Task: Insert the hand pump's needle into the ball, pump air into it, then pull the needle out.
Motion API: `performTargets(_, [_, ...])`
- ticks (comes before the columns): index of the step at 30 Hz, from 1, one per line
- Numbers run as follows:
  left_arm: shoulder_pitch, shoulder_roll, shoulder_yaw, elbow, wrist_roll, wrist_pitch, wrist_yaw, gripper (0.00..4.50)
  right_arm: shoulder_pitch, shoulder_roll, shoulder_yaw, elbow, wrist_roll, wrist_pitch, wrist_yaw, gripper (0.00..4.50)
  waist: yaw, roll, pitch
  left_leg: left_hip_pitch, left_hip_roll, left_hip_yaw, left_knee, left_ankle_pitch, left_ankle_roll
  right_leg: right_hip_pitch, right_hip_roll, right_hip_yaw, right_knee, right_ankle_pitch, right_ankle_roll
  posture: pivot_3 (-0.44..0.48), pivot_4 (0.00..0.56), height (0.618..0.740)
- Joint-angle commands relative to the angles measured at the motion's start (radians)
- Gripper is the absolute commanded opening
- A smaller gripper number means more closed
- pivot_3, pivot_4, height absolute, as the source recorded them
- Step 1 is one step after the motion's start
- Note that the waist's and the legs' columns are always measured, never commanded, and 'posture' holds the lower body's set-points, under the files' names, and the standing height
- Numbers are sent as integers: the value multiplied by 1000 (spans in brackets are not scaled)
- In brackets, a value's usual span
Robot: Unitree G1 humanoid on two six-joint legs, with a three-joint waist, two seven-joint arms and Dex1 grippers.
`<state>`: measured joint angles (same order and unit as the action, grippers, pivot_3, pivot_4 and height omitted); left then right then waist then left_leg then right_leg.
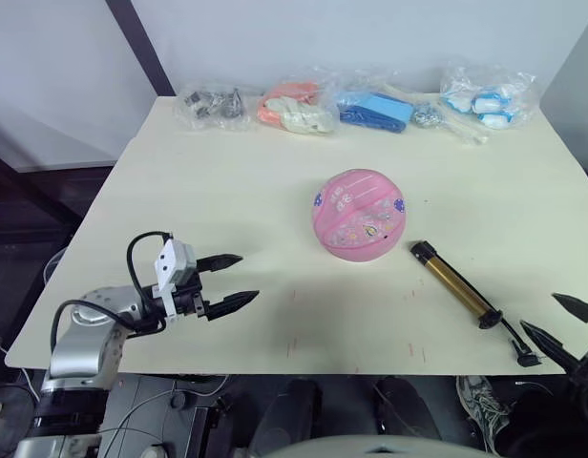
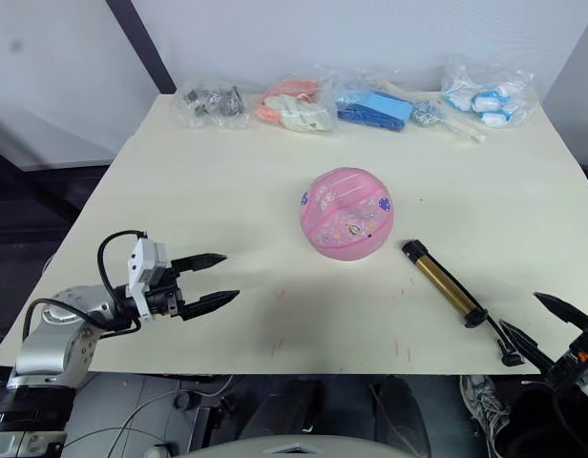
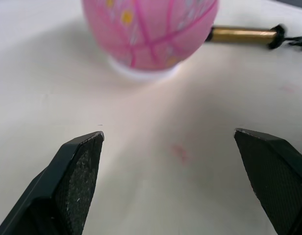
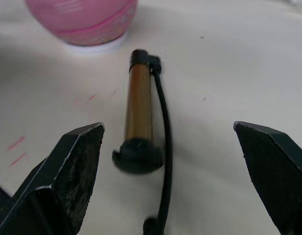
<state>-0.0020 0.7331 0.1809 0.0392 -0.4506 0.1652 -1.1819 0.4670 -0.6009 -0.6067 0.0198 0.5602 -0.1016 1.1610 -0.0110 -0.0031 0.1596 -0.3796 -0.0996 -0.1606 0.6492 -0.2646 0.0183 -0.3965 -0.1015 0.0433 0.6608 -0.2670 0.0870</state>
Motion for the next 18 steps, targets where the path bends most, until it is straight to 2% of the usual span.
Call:
performTargets(1, [39,12,59,39,19,-76,5,4500,8,-25,-88,116,45,-115,113,4443,0,0,0,1,0,1,0,0,0,0,0,0,0,0,0,0,150,736])
performTargets(9, [54,30,106,140,27,-165,-10,4500,-62,-130,-153,377,63,-205,242,4443,-1,0,0,1,0,2,0,0,0,1,0,1,0,0,0,0,150,736])
performTargets(14, [60,44,129,163,24,-181,-12,4500,-102,-183,-158,432,63,-195,264,4443,-1,1,0,2,1,2,0,0,0,1,1,1,0,1,-1,0,150,736])
performTargets(18, [68,46,140,163,21,-189,-19,4500,-108,-196,-150,410,65,-166,256,4443,-1,1,0,1,1,2,0,0,0,1,1,1,0,1,-1,0,150,736])
